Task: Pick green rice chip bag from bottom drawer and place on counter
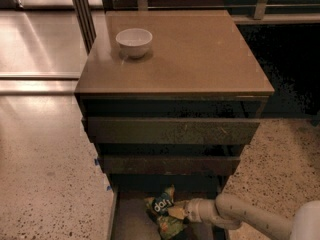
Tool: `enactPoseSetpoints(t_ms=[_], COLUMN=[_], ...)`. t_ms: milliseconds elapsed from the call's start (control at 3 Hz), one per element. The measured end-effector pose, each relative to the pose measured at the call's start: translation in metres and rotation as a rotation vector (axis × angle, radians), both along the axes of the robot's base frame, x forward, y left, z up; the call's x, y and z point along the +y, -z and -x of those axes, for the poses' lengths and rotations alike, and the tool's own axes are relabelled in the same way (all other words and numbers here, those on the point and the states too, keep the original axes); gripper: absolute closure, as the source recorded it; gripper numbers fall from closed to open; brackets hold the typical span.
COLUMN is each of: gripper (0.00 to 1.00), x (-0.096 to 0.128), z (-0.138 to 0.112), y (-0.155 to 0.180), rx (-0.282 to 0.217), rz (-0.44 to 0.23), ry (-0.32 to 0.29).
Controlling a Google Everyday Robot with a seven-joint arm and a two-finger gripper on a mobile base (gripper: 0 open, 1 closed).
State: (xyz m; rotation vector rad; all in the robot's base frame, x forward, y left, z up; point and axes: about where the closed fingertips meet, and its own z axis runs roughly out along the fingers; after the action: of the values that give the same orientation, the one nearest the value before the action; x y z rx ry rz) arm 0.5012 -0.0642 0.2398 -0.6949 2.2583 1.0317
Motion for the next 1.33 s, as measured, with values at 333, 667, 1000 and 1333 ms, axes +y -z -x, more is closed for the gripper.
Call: enactPoseSetpoints(t_ms=[333,667,1000,1333], gripper=[1.0,1.0,1.0,1.0], x=[0.002,0.005,0.01,0.013], z=[0.003,0.002,0.002,0.001], y=[-0.059,-0.103,-0.138,-0.157], rx=[-0.045,-0.081,-0.109,-0.124], rz=[0.035,0.064,0.079,0.087], ry=[-0.013,-0.022,-0.032,-0.038])
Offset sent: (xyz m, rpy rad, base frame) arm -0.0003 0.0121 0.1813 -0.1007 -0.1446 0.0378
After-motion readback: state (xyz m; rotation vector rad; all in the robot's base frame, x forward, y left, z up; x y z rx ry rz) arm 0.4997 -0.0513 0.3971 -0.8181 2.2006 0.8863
